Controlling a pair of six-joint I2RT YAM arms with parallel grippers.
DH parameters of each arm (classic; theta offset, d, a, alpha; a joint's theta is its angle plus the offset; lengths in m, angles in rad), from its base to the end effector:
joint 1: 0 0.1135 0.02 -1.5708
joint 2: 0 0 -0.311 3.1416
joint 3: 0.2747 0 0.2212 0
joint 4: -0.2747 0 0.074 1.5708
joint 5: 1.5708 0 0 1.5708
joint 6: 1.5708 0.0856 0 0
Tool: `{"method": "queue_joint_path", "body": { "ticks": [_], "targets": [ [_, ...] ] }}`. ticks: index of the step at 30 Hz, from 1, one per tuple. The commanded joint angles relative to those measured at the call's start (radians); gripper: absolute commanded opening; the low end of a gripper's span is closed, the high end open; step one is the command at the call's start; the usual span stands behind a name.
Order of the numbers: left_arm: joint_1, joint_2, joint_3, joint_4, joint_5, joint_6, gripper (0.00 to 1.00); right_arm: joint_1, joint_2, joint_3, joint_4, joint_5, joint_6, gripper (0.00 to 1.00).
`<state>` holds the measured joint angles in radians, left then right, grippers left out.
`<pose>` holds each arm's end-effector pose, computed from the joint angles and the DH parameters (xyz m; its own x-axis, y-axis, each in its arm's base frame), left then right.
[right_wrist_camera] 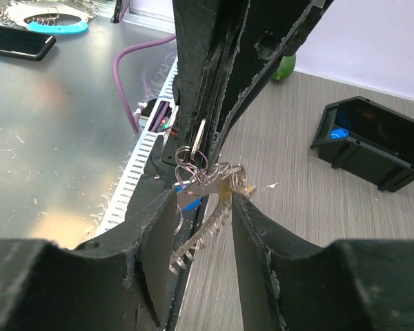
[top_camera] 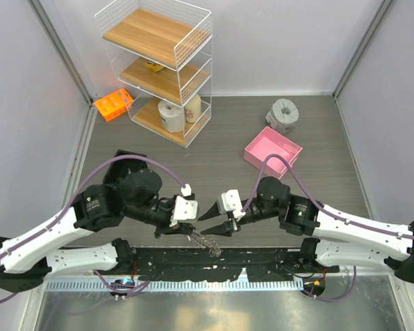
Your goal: Remove the keys from the keyring
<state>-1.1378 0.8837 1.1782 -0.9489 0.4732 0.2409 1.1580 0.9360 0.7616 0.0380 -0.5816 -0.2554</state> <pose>0.0184 -0.1328 0.3817 -0.0191 0.5474 -0.8367 0.9929 -0.0879 -0.0801 0.0371 0.2019 0.3663 0.1957 -0.0793 -0.9774 -0.9656 -0.1895 -0.1780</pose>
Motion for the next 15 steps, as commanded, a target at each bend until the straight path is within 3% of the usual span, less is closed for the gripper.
{"method": "queue_joint_path", "body": {
  "ticks": [1,5,9,15],
  "targets": [
    [-0.004,-0.002,0.058,0.035,0.031,0.014,0.0,0.0,0.021,0.048,0.062,-0.04,0.027,0.43],
    [-0.002,0.001,0.069,0.03,0.033,0.018,0.0,0.0,0.033,0.053,0.066,-0.041,0.03,0.41],
    [-0.004,0.004,0.074,0.027,0.038,0.02,0.0,0.0,0.041,0.053,0.072,-0.044,0.033,0.31],
    [-0.004,0.015,0.075,0.027,0.047,0.018,0.0,0.0,0.043,0.053,0.091,-0.043,0.051,0.29]
  ]
}}
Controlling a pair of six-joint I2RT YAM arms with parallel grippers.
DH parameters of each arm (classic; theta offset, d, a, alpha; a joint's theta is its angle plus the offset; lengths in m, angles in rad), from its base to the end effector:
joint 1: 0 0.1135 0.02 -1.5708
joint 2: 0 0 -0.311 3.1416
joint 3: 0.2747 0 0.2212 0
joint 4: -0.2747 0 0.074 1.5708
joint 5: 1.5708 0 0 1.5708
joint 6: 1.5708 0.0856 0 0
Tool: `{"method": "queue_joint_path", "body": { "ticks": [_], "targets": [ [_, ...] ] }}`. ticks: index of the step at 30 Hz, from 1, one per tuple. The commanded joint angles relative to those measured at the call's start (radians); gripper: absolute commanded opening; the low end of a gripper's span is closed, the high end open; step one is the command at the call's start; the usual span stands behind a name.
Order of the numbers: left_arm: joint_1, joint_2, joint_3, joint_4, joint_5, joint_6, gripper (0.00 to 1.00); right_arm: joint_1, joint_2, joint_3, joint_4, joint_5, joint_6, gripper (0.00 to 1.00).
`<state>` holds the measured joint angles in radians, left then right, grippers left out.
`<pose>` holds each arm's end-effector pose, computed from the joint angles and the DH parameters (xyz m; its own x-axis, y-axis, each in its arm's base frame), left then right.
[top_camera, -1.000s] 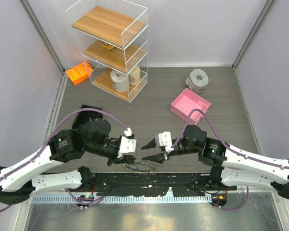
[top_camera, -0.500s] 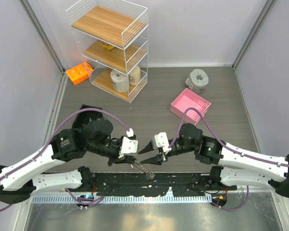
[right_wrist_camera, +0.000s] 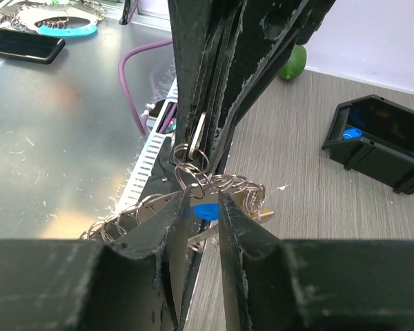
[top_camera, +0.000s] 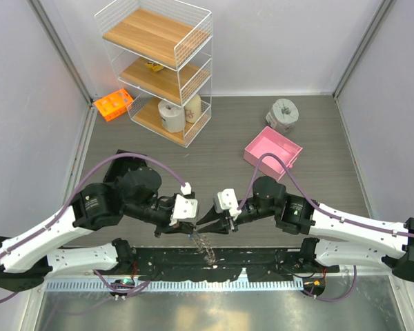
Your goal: Remove the keys from the keyring
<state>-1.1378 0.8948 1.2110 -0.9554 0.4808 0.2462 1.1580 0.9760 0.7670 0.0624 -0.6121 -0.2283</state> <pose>0.0184 -0.1341 0.3899 -0.0086 0.5337 -0.8456 0.9926 -0.0979 -0.0720 0.0388 0.2111 0.3646 0.1642 -0.0868 -0.9826 -0.9656 -0.2176 -0.1421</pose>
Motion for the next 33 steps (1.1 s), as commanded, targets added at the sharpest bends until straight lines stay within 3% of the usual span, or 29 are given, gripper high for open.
{"method": "queue_joint_path", "body": {
  "ticks": [1,5,7,8,9,18,33],
  "targets": [
    [-0.004,0.004,0.039,0.032,0.042,0.013,0.0,0.0,0.003,0.046,0.07,-0.014,0.026,0.29],
    [-0.002,0.01,0.038,0.037,0.047,0.011,0.0,0.0,0.0,0.045,0.077,-0.012,0.03,0.3],
    [-0.004,0.012,0.041,0.037,0.047,0.013,0.0,-0.001,0.001,0.046,0.073,-0.017,0.029,0.18],
    [-0.004,0.012,0.042,0.038,0.044,0.015,0.0,0.0,0.003,0.051,0.07,-0.018,0.027,0.08],
    [-0.004,0.013,0.047,0.038,0.042,0.015,0.0,0.0,0.004,0.052,0.059,-0.017,0.029,0.05],
    [-0.004,-0.01,0.041,0.037,0.007,0.018,0.0,-0.001,-0.037,0.014,0.063,0.063,0.081,0.05],
    [-0.002,-0.031,-0.091,0.162,-0.172,0.045,0.0,-0.041,-0.085,-0.066,0.293,0.392,0.76,0.05]
  ]
}}
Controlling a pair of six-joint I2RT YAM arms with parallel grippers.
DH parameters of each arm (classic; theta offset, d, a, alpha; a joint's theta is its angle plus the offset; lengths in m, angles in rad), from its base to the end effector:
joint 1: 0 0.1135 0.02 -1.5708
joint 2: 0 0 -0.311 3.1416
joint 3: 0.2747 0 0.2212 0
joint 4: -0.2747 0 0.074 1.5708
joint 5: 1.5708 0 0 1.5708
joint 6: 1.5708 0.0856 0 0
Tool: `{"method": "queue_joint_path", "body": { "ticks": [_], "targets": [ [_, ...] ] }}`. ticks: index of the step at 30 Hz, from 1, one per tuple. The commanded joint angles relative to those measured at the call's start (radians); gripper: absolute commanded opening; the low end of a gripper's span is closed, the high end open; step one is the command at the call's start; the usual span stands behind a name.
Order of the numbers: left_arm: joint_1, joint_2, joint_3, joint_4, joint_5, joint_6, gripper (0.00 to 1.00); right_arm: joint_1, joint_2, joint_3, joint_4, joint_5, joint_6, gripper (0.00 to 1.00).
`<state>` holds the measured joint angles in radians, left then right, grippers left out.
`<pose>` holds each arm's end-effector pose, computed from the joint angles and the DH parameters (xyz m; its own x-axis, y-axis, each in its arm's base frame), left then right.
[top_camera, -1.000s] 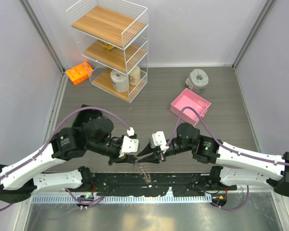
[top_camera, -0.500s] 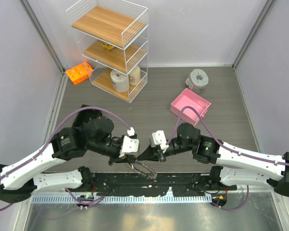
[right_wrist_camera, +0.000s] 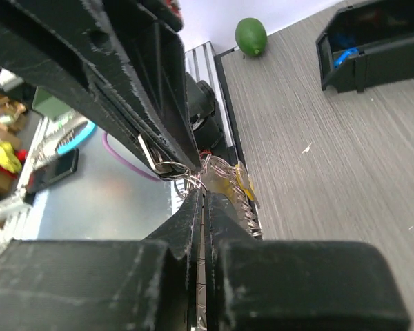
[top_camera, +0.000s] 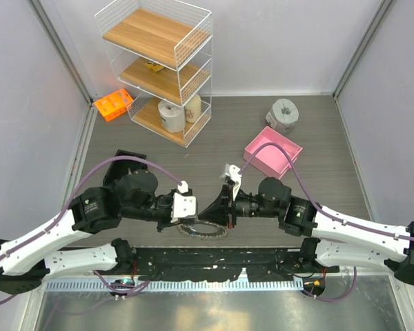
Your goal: Remove the keys from the keyring
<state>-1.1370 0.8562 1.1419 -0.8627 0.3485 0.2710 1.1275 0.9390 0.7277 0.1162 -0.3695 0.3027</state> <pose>0.0294 -0.1330 0.3817 0.0396 0.5132 -0.8574 0.9990 -0.0021 0.0449 0.0622 0.2031 0.3639 -0.3360 -0.0595 -0.9400 -0.9391 0.0974 0.3295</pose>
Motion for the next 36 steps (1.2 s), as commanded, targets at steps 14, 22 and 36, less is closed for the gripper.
{"method": "queue_joint_path", "body": {
  "ticks": [14,22,36],
  "targets": [
    [-0.003,-0.057,-0.126,0.186,-0.083,0.036,0.0,-0.018,-0.209,-0.064,0.146,0.383,0.274,0.58],
    [-0.003,-0.062,-0.107,0.176,-0.014,0.039,0.0,-0.017,-0.154,0.042,-0.088,0.041,-0.38,0.5],
    [-0.003,-0.051,-0.076,0.154,0.047,0.054,0.0,-0.018,-0.049,0.085,-0.151,-0.129,-0.58,0.44]
  ]
}}
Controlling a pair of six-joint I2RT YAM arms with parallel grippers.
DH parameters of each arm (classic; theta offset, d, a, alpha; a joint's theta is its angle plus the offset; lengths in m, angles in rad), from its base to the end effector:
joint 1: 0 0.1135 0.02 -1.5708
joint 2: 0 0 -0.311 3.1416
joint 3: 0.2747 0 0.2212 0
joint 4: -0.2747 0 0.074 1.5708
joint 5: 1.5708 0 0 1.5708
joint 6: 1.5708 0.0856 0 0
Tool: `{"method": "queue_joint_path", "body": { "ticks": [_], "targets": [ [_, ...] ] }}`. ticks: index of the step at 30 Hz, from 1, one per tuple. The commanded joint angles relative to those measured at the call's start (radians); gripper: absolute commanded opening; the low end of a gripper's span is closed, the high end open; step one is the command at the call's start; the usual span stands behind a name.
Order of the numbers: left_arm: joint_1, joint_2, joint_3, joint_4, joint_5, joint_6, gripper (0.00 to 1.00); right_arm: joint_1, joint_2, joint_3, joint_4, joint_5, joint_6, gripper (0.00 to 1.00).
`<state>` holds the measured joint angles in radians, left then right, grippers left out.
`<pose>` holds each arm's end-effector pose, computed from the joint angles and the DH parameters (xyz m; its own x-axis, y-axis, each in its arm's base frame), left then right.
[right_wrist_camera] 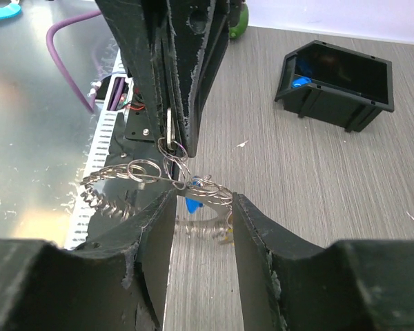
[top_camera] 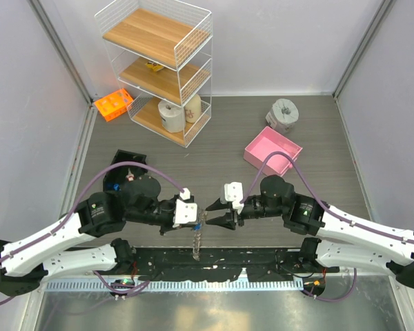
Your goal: Remove the keys from the keyring
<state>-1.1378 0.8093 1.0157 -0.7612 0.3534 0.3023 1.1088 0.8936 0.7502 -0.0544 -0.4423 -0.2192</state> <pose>0.0288 -0.1329 0.3597 0.0793 0.4942 -0.8657 0.9966 -0.0215 0.0790 0.0532 0.1889 0.3551 0.1311 -0.1776 -0.9753 -0.9913 -0.0117 -0.1311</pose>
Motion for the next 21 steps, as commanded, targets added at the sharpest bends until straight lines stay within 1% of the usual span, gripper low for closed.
{"method": "queue_joint_path", "body": {
  "ticks": [1,14,16,18,20,21],
  "targets": [
    [-0.002,-0.002,0.049,0.054,0.044,0.024,0.0,0.002,-0.002,0.067,0.016,-0.059,-0.06,0.44],
    [-0.004,-0.004,0.06,0.054,0.052,0.037,0.0,0.039,0.08,0.11,0.001,-0.072,-0.071,0.42],
    [-0.004,0.001,0.057,0.054,0.052,0.038,0.0,0.04,0.091,0.115,0.002,-0.072,-0.074,0.4],
    [-0.004,0.005,0.06,0.056,0.056,0.038,0.0,0.043,0.1,0.118,0.001,-0.073,-0.074,0.37],
    [-0.004,0.008,0.06,0.056,0.059,0.038,0.0,0.045,0.111,0.124,0.004,-0.078,-0.072,0.28],
    [-0.004,0.008,0.057,0.054,0.059,0.038,0.0,0.048,0.116,0.124,0.002,-0.079,-0.072,0.2]
  ]
}}
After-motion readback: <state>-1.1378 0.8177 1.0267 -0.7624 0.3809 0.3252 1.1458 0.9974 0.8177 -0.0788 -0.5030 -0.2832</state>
